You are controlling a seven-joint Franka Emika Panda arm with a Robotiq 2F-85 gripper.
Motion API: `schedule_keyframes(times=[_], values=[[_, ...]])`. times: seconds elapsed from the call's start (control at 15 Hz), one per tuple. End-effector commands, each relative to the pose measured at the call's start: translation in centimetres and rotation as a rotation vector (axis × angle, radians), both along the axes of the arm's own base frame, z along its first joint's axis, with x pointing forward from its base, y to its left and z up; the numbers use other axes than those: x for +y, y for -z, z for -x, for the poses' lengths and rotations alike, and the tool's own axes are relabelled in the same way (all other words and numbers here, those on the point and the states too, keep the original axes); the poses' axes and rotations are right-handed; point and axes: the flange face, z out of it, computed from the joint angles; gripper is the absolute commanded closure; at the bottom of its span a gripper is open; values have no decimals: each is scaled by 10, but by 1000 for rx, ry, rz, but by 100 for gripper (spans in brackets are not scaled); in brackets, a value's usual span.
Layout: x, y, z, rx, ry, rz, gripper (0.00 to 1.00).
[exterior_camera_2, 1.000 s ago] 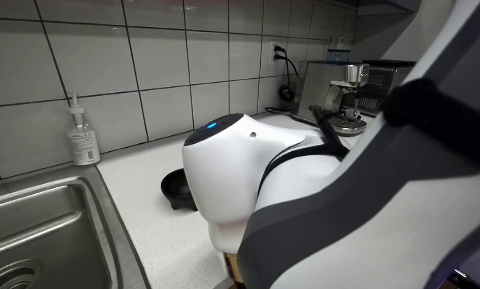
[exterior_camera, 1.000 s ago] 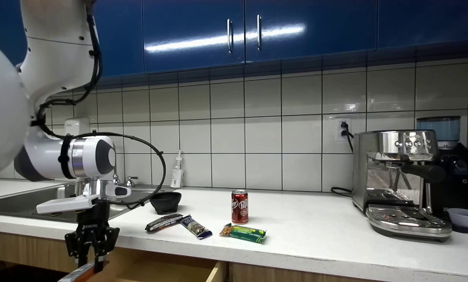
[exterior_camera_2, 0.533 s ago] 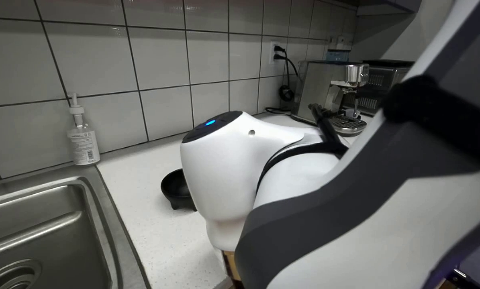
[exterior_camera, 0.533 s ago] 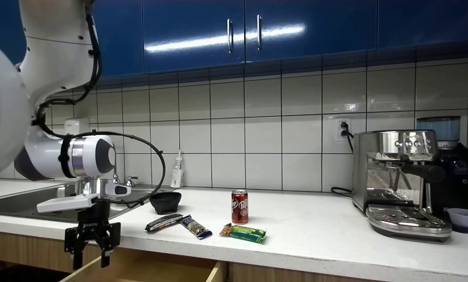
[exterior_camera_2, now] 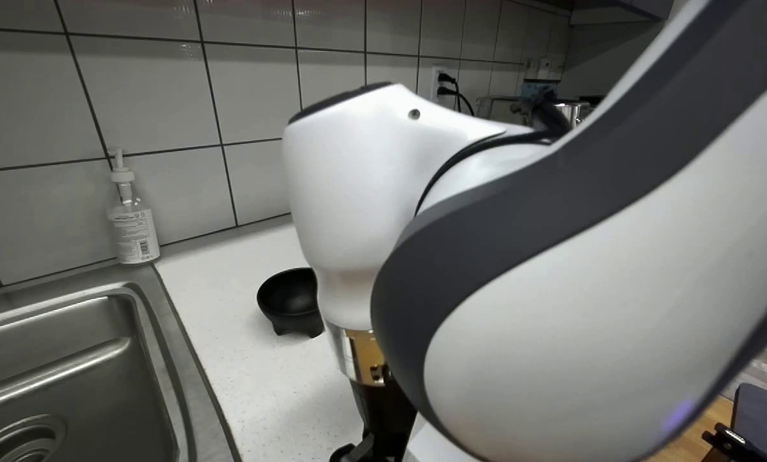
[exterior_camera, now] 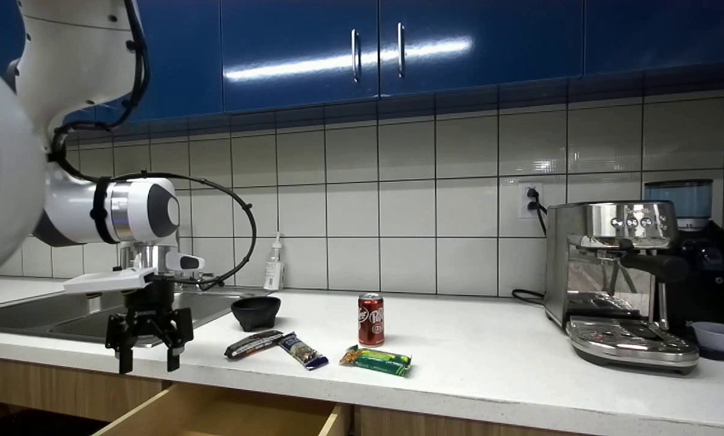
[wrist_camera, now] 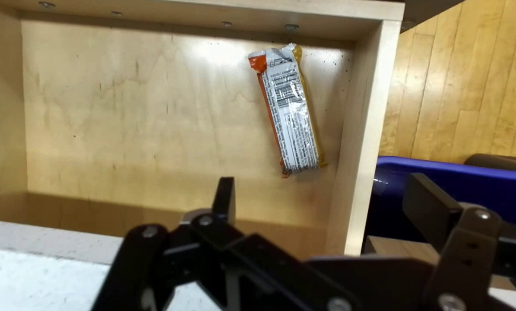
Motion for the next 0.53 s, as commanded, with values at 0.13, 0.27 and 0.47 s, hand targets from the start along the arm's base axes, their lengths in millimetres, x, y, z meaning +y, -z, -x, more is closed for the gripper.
schedule_keyframes(times=[0.13, 0.27, 0.47], values=[[-14, -32, -3, -4, 86, 35, 0], [-19, -36, -10, -15, 152, 38, 0], [-31, -36, -24, -36, 258, 49, 0]])
